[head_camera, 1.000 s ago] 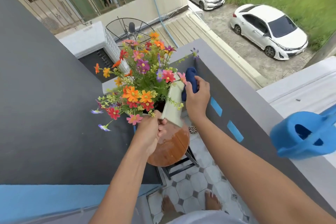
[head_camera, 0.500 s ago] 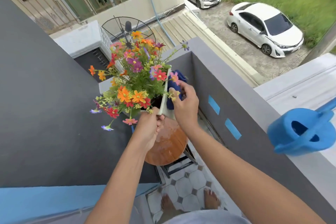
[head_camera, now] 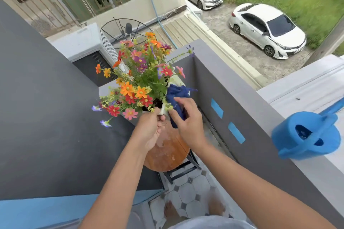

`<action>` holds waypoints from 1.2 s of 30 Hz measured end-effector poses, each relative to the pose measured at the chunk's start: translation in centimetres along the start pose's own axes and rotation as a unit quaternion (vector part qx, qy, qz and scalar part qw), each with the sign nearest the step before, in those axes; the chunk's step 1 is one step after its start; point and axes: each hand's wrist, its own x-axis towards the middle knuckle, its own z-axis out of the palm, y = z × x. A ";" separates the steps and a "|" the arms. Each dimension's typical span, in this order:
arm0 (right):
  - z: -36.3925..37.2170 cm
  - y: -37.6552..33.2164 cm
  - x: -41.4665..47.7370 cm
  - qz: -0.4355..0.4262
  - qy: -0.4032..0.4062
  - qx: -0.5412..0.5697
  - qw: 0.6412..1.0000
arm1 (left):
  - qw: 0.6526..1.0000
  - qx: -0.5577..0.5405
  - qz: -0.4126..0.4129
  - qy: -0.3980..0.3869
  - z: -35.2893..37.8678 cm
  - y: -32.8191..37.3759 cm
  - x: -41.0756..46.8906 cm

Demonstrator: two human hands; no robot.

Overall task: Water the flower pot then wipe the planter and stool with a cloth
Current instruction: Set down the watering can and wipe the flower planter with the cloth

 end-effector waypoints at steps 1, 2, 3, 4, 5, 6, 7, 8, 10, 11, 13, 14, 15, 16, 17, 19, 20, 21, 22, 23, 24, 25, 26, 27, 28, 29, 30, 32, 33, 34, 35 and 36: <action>-0.3 0.5 -1.0 -0.028 -0.027 -0.019 0.999 | 1.000 -0.018 -0.004 0.001 -0.3 0.2 0.3; -0.6 1.1 -1.8 -0.047 -0.050 -0.037 0.997 | 0.999 -0.032 -0.008 -0.001 -0.6 0.4 0.5; -0.8 1.9 -2.4 -0.050 -0.064 -0.049 0.995 | 0.999 -0.040 -0.014 -0.007 -0.7 0.4 0.7; -0.9 2.6 -2.7 -0.042 -0.068 -0.055 0.995 | 0.999 -0.044 -0.019 -0.015 -0.7 0.4 0.8; -1.0 3.3 -2.9 -0.028 -0.067 -0.059 0.996 | 0.999 -0.046 -0.023 -0.018 -0.6 0.3 0.8; -1.1 3.8 -3.1 -0.011 -0.063 -0.062 0.996 | 0.999 -0.046 -0.024 -0.015 -0.6 0.2 0.9; -1.1 4.1 -3.2 0.007 -0.058 -0.064 0.996 | 0.999 -0.043 -0.024 -0.008 -0.5 0.2 0.9; -1.1 4.2 -3.2 0.024 -0.051 -0.064 0.996 | 0.999 -0.041 -0.023 -0.003 -0.5 0.2 0.9; -0.7 3.7 -2.8 0.052 -0.027 -0.052 0.997 | 0.999 -0.042 -0.020 -0.003 -0.4 0.3 0.8; -0.2 3.0 -2.4 0.060 -0.014 -0.036 0.997 | 0.999 -0.040 -0.014 -0.006 -0.3 0.3 0.8; 0.7 0.9 -1.6 0.057 0.006 0.002 0.998 | 1.000 -0.015 0.003 -0.007 0.0 0.3 0.6; 1.1 -0.2 -1.0 0.055 0.014 0.018 0.998 | 1.000 0.002 0.012 -0.005 0.3 0.3 0.4; 1.4 -1.0 -0.4 0.055 0.023 0.032 0.998 | 1.000 0.016 0.021 -0.004 0.5 0.3 0.2; 1.5 -1.6 0.2 0.057 0.038 0.043 0.997 | 0.999 0.026 0.029 -0.004 0.7 0.4 0.0; 1.4 -1.9 0.9 0.061 0.055 0.047 0.995 | 0.999 0.036 0.035 -0.005 0.9 0.6 -0.2; 1.0 -1.8 2.9 0.068 0.090 0.036 0.993 | 0.998 0.055 0.034 -0.007 0.9 0.5 -0.7; 0.7 -1.7 4.0 0.071 0.107 0.029 0.991 | 0.998 0.054 0.029 -0.009 0.9 0.4 -1.1; 0.4 -1.5 5.3 0.075 0.121 0.025 0.990 | 0.999 0.042 0.023 -0.013 0.9 0.4 -1.4; 0.1 -1.3 6.4 0.080 0.132 0.020 0.988 | 0.999 0.023 0.017 -0.022 0.8 0.5 -1.8; -0.1 -0.9 7.3 0.090 0.141 0.011 0.986 | 0.999 0.006 0.013 -0.033 0.7 0.6 -2.0; -0.4 -0.3 7.9 0.107 0.150 0.002 0.983 | 0.999 -0.006 0.010 -0.041 0.7 0.7 -2.2; -0.6 0.3 8.3 0.127 0.156 -0.001 0.980 | 0.999 -0.012 0.011 -0.046 0.7 0.8 -2.4; -0.8 0.7 8.4 0.146 0.156 0.001 0.977 | 0.999 -0.012 0.013 -0.048 0.6 0.8 -2.6; -0.9 1.1 8.4 0.161 0.150 0.002 0.975 | 0.999 -0.010 0.016 -0.047 0.4 0.7 -2.7; -1.0 1.2 8.3 0.169 0.142 0.003 0.975 | 0.999 -0.007 0.018 -0.044 0.4 0.5 -2.7; -1.0 1.2 8.1 0.171 0.135 0.004 0.976 | 0.999 -0.005 0.019 -0.038 0.4 0.3 -2.8; -0.9 1.0 7.8 0.169 0.128 0.009 0.977 | 0.999 -0.005 0.020 -0.030 0.5 0.2 -2.8; -0.4 0.0 7.0 0.143 0.109 0.019 0.983 | 1.000 -0.005 0.022 -0.015 0.9 0.3 -2.6; -0.2 -0.6 6.4 0.121 0.096 0.022 0.988 | 1.000 -0.008 0.023 -0.011 1.1 0.4 -2.5; 0.1 -1.2 5.7 0.097 0.080 0.027 0.992 | 1.000 -0.013 0.025 -0.008 1.2 0.5 -2.4; 0.3 -1.7 4.8 0.077 0.062 0.029 0.995 | 0.999 -0.022 0.025 -0.005 1.2 0.7 -2.1; 0.3 -2.2 3.8 0.061 0.043 0.032 0.997 | 0.999 -0.029 0.026 -0.001 1.0 0.9 -1.9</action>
